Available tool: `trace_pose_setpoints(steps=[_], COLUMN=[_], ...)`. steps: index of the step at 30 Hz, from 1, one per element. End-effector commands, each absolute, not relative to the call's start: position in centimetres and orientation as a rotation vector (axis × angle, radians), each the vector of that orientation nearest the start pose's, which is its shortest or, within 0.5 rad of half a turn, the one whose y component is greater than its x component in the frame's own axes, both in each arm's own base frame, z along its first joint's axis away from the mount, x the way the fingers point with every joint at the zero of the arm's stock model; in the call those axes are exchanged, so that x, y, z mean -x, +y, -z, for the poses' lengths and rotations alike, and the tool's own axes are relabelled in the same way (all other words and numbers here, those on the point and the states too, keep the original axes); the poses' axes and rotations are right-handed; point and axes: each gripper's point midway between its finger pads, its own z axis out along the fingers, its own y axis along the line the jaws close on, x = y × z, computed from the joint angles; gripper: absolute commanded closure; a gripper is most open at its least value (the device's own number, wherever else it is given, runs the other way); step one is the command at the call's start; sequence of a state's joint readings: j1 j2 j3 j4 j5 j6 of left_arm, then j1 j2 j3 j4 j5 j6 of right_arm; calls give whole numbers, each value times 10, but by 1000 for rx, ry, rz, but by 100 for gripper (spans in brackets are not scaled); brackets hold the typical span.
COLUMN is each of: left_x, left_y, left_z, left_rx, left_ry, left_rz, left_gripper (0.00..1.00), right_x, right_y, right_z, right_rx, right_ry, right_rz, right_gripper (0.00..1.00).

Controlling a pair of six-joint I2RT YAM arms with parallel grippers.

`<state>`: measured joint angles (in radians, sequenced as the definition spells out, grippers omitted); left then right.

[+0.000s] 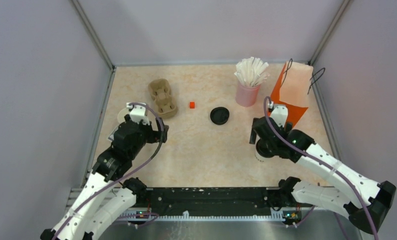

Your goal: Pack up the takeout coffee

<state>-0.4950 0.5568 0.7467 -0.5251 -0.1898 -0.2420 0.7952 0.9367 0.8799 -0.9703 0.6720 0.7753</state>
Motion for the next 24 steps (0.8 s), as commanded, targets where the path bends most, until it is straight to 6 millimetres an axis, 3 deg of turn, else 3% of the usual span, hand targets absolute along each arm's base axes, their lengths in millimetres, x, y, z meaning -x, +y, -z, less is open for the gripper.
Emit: trace_pose_setpoints(steps=[1, 4, 11, 17, 21, 24], left_x=[-238, -243, -258, -274, -283, -286], left_y=[-107, -110, -66, -10, 25, 56], left_z=[-234, -231, -236, -264, -281, -283], left_rx=[-88, -97, 224, 474, 621, 709], left_ry=[1953, 1966, 1970, 1885, 1809, 1769], left_rz=[343, 339, 111, -188, -270, -344], left_gripper=[1, 1, 1, 2, 17, 27], right_x=[-212, -220, -219, -218, -217, -214], right_y=[114, 154, 234, 255, 264, 269], right_z=[-190, -202, -215, -229, -232, -229], right_rx=[-135, -66, 174, 254, 309, 359], right_ry=[2248, 2191, 2144, 2065, 2048, 2057], right_rz=[-113, -357, -730, -813, -851, -864], right_gripper=[9, 15, 24, 24, 24, 23])
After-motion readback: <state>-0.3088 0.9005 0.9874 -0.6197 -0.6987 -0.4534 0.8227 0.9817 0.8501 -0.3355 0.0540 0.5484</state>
